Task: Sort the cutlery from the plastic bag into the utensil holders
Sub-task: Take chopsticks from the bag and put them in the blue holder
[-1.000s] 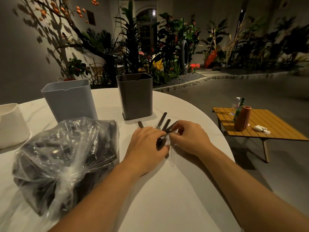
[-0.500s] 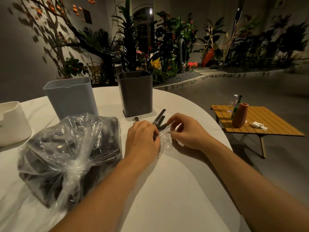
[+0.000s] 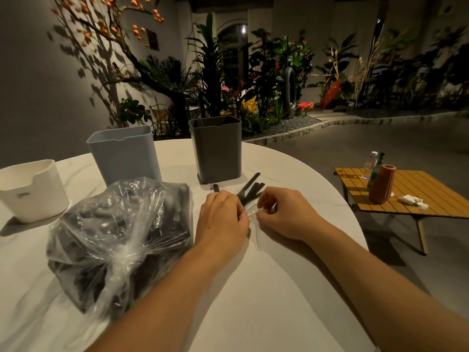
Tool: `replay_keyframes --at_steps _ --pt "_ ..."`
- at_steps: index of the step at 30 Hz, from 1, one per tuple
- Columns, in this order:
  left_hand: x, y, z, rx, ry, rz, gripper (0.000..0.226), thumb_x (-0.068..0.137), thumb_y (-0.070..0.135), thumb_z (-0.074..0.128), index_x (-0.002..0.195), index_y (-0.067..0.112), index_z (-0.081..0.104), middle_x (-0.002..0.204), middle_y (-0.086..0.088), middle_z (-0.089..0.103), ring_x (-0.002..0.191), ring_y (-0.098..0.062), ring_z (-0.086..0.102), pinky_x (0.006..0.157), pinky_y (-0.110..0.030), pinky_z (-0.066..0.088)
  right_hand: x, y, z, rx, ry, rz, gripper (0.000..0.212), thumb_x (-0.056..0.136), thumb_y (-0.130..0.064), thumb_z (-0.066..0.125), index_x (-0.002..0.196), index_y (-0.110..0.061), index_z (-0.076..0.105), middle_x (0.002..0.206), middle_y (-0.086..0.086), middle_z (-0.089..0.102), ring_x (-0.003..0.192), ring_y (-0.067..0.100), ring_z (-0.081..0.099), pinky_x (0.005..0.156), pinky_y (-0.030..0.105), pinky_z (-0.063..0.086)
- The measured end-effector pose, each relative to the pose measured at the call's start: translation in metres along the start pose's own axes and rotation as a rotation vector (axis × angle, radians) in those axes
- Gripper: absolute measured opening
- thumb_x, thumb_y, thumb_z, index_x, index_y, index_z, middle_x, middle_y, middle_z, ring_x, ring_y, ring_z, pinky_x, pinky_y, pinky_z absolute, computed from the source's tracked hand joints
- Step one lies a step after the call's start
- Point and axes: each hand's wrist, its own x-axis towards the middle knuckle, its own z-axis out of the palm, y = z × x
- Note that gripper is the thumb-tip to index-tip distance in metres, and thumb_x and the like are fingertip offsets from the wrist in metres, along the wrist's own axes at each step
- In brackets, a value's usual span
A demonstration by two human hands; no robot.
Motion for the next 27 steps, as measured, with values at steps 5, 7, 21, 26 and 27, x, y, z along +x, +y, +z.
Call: replay_keyframes --at_steps 5,7,21,26,27 --pt "0.002 -0.001 0.002 -0.013 0.018 -0.009 0.011 0.096 0.033 0.063 0.093 0.025 0.057 0.103 0.006 0.052 0.097 -0.012 0.048 0.09 -0.025 0.05 -0.002 -0.007 0.001 -0.134 0.025 -0.013 0.02 0.09 -0.043 0.068 0.102 -0.032 0.056 0.102 -0.007 0.066 0.085 0.013 0.061 0.079 0.023 0.054" --pt "0.003 -0.002 0.002 -0.049 0.063 -0.032 0.01 0.096 0.029 0.064 0.09 0.023 0.058 0.099 0.007 0.051 0.096 -0.011 0.048 0.088 -0.026 0.05 -0.005 -0.011 0.0 -0.213 0.02 -0.02 0.034 0.086 -0.06 0.064 0.102 -0.032 0.054 0.099 -0.011 0.06 0.087 0.013 0.059 0.078 0.024 0.052" --pt "0.01 -0.018 0.002 -0.374 0.111 -0.222 0.017 0.099 0.024 0.056 0.084 0.03 0.053 0.09 0.005 0.062 0.085 -0.02 0.064 0.072 -0.046 0.06 -0.002 -0.009 0.003 -0.021 0.036 0.056 0.015 0.097 -0.042 0.059 0.099 -0.027 0.06 0.096 -0.005 0.065 0.081 0.012 0.057 0.069 0.02 0.045" --pt "0.01 -0.016 0.0 -0.376 0.104 -0.208 0.016 0.1 0.022 0.055 0.085 0.027 0.052 0.087 0.003 0.061 0.085 -0.019 0.062 0.072 -0.046 0.06 -0.003 -0.012 0.005 -0.141 -0.025 0.016 0.025 0.088 -0.052 0.068 0.099 -0.031 0.058 0.091 -0.01 0.06 0.08 0.012 0.056 0.067 0.017 0.043" --pt "0.009 -0.016 0.0 -0.375 0.101 -0.204 0.016 0.1 0.022 0.055 0.085 0.027 0.052 0.087 0.003 0.061 0.085 -0.019 0.062 0.073 -0.046 0.06 -0.003 -0.011 0.005 -0.114 -0.017 0.018 0.021 0.09 -0.047 0.068 0.099 -0.029 0.06 0.092 -0.009 0.062 0.081 0.012 0.057 0.067 0.017 0.043"
